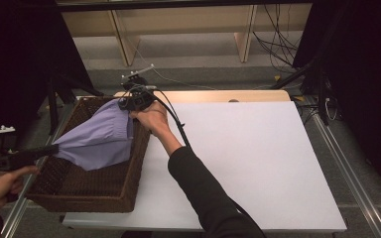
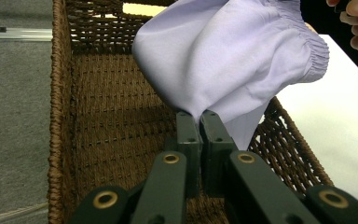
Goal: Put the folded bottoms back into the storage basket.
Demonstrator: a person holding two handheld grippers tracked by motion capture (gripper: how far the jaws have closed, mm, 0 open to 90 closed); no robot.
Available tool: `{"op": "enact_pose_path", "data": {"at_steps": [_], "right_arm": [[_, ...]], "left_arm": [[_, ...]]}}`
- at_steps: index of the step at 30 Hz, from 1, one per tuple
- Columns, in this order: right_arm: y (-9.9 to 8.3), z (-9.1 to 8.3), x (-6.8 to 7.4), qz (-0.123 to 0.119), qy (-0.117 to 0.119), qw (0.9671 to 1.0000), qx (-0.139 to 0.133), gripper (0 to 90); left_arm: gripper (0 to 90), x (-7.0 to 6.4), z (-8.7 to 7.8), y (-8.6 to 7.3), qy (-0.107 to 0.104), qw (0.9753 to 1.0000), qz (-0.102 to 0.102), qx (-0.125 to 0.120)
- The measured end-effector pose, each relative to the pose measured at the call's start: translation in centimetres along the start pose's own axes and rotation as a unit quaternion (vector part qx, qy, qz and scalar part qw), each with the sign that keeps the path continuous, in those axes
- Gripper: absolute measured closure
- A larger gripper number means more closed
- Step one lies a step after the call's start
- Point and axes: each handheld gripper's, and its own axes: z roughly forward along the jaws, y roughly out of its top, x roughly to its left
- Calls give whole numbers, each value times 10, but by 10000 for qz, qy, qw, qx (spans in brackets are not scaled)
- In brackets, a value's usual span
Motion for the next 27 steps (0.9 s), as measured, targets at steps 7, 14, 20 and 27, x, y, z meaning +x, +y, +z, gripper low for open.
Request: {"op": "enact_pose_path", "data": {"at_steps": [7,14,20,27], "right_arm": [[-3,4,-1,5,-8,10000,26,800],[-4,10,-1,-112,-153,9998,96,443],[-1,-1,-5,-148,-178,9997,-48,373],[-2,-15,-6,-258,-135,9994,-163,340]], "left_arm": [[875,1,2,-1,13,10000,8,62],[620,-4,-1,1,275,9996,97,-42],[415,-9,2,4,390,9991,176,-63],[352,-17,14,4,357,9991,224,101]]}}
